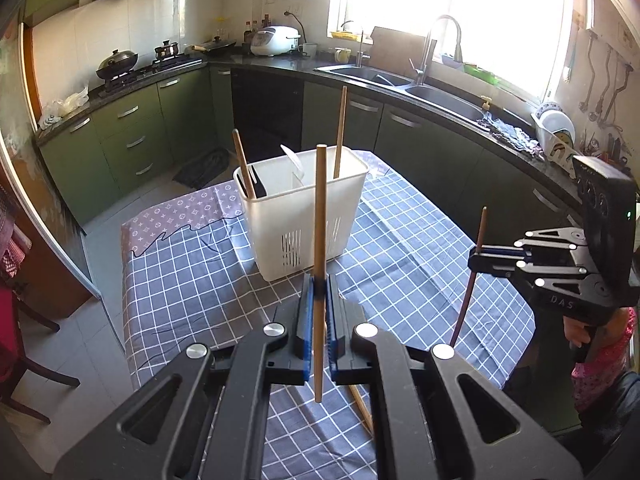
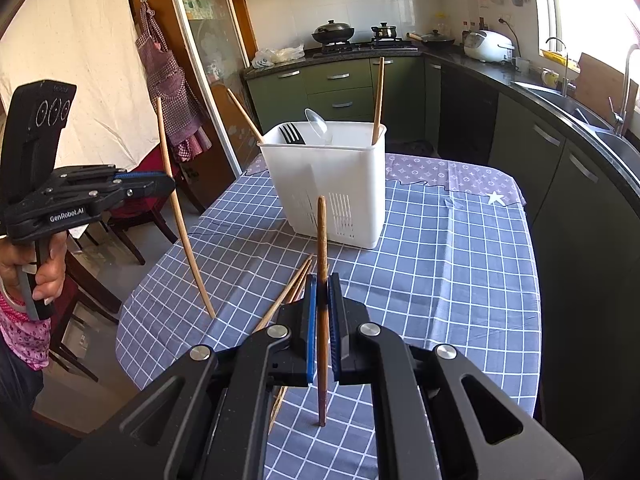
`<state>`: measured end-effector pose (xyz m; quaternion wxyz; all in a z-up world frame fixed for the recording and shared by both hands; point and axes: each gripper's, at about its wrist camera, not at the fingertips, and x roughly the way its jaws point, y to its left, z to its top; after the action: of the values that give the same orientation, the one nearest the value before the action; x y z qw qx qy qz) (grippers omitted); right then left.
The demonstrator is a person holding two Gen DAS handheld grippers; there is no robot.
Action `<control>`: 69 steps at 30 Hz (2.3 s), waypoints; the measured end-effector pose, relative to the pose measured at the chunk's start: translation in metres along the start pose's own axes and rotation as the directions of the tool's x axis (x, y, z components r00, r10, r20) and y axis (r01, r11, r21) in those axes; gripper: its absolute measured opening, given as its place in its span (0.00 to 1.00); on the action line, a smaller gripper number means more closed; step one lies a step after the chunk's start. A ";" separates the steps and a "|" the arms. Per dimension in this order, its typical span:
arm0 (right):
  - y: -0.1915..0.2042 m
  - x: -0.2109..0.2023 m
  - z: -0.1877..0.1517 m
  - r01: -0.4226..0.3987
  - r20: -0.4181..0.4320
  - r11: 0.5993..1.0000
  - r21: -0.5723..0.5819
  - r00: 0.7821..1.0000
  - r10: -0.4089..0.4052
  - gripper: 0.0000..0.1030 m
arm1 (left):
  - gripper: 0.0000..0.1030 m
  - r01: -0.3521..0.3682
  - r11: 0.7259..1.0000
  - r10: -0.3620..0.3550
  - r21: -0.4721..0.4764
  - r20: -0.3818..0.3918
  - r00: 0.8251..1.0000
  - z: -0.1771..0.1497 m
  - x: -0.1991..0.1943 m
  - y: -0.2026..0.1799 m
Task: Organize utensils
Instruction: 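Lift the chopstick upright with the left gripper and drop it into the holder, then carry the chopstick with the right gripper and drop it into the holder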
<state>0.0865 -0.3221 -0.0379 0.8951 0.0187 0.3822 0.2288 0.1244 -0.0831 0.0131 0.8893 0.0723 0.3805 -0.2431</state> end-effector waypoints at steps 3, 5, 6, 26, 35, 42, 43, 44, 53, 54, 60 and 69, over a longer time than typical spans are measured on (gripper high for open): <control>0.000 0.000 0.000 0.000 0.000 1.000 0.000 1.000 0.000 0.06 | 0.06 -0.001 1.000 0.001 0.004 0.031 1.000 0.020 -0.006 -0.001; 0.000 0.000 0.000 0.000 0.000 1.000 -0.001 1.000 0.000 0.06 | 0.06 -0.010 1.000 0.010 0.003 0.066 0.998 0.037 -0.012 -0.002; -0.001 0.000 -0.001 -0.002 0.000 1.000 -0.002 1.000 0.002 0.06 | 0.06 -0.010 1.000 0.010 0.001 0.088 0.996 0.047 -0.015 -0.002; -0.012 0.003 -0.001 -0.024 -0.005 1.000 0.014 1.000 0.024 0.06 | 0.06 -0.188 0.981 0.192 -0.045 0.311 0.931 0.140 0.016 -0.001; -0.010 -0.006 0.015 -0.039 0.040 0.999 0.021 0.998 0.038 0.06 | 0.30 -0.160 0.985 0.170 -0.070 0.165 0.972 0.107 0.058 0.015; -0.011 -0.022 0.051 -0.039 0.125 0.999 0.026 0.991 0.036 0.06 | 0.30 -0.104 0.983 0.135 -0.150 0.219 0.966 0.059 0.023 0.025; -0.009 -0.026 0.060 -0.037 0.141 0.999 0.019 0.989 0.034 0.06 | 0.30 -0.094 0.985 0.124 -0.148 0.214 0.969 0.051 0.019 0.024; -0.008 -0.030 0.067 -0.037 0.157 0.999 0.012 0.987 0.035 0.06 | 0.30 -0.088 0.985 0.118 -0.146 0.207 0.971 0.043 0.017 0.023; 0.001 -0.066 0.158 -0.060 0.286 0.998 0.005 0.957 0.056 0.07 | 0.30 -0.059 0.980 0.081 -0.188 0.115 0.990 -0.025 0.011 0.023; 0.000 -0.068 0.169 -0.048 0.300 0.999 0.012 0.953 0.042 0.07 | 0.30 -0.057 0.979 0.079 -0.196 0.109 0.991 -0.031 0.011 0.024; -0.010 -0.054 0.215 0.033 0.327 0.998 0.052 0.944 -0.048 0.07 | 0.31 -0.052 0.970 0.077 -0.238 0.097 0.992 -0.064 0.009 0.027; -0.029 0.031 0.200 0.058 0.169 0.994 0.089 0.983 -0.073 0.07 | 0.38 -0.075 0.968 0.095 -0.239 0.072 0.993 -0.082 0.013 0.023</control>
<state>0.2551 -0.3061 0.0761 0.9302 0.0634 0.3133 0.1804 0.0908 -0.0423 -0.0549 0.9162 -0.0279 0.3662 -0.1604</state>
